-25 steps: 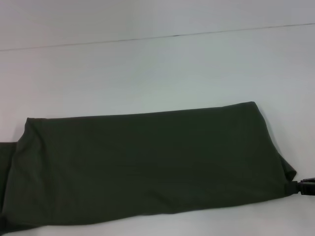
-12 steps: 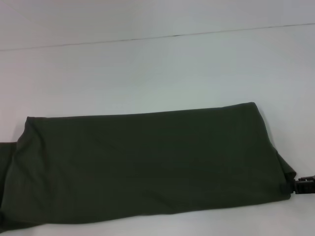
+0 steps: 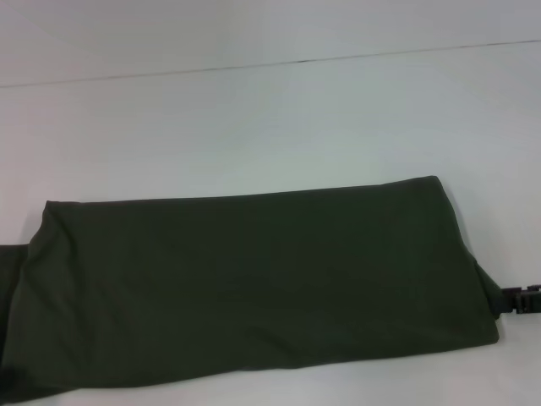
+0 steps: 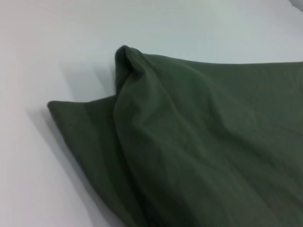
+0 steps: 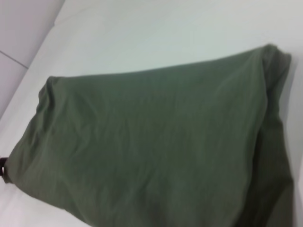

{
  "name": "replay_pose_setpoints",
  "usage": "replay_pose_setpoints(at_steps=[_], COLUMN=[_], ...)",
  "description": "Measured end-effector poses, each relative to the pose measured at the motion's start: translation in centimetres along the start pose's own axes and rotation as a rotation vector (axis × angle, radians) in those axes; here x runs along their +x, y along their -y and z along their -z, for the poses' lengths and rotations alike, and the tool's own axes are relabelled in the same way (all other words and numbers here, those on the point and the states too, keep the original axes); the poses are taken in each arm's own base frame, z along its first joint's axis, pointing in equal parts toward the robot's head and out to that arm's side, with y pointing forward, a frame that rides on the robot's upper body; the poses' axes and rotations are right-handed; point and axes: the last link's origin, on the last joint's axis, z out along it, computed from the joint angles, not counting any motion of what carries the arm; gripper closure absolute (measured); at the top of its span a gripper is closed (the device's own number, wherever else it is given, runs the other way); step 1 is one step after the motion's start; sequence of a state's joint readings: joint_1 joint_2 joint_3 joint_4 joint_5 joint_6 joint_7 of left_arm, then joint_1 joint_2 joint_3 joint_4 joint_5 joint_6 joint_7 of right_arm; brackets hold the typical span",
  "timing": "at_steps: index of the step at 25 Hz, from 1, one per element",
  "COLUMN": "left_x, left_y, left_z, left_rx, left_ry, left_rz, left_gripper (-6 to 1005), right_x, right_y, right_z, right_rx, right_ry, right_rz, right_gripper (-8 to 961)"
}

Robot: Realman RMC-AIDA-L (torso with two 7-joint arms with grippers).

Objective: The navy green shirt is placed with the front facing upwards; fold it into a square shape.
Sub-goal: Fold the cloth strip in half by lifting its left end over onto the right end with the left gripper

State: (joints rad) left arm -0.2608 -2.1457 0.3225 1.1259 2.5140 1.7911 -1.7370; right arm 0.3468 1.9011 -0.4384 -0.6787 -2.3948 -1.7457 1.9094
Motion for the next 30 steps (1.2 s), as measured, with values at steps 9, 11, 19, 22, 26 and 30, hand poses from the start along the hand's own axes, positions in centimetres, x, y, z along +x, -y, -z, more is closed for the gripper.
replay_pose_setpoints(at_steps=[9, 11, 19, 22, 26, 30], left_x=[1.6, 2.2, 5.3, 6.2, 6.7, 7.2], left_y=[1.4, 1.7, 2.5, 2.7, 2.8, 3.2], left_z=[1.2, 1.3, -0.2, -0.8, -1.1, -1.2], left_rx=[0.071, 0.085, 0.101, 0.094, 0.092, 0.116], left_ry=[-0.076, -0.099, -0.132, -0.139, -0.144, -0.143], left_rz=[0.006, 0.002, -0.033, -0.031, -0.032, -0.043], left_gripper=[309, 235, 154, 135, 130, 131], right_x=[-1.8, -2.3, -4.9, -5.3, -5.6, -6.0], right_y=[-0.4, -0.5, -2.1, -2.6, -3.0, -3.3], right_z=[1.9, 2.2, 1.7, 0.7, -0.6, -1.4], right_rx=[0.006, 0.000, -0.094, -0.113, -0.111, -0.130], right_ry=[0.111, 0.146, 0.380, 0.433, 0.470, 0.489], right_rz=[0.026, 0.030, 0.109, 0.170, 0.224, 0.244], right_gripper=[312, 312, 313, 312, 247, 131])
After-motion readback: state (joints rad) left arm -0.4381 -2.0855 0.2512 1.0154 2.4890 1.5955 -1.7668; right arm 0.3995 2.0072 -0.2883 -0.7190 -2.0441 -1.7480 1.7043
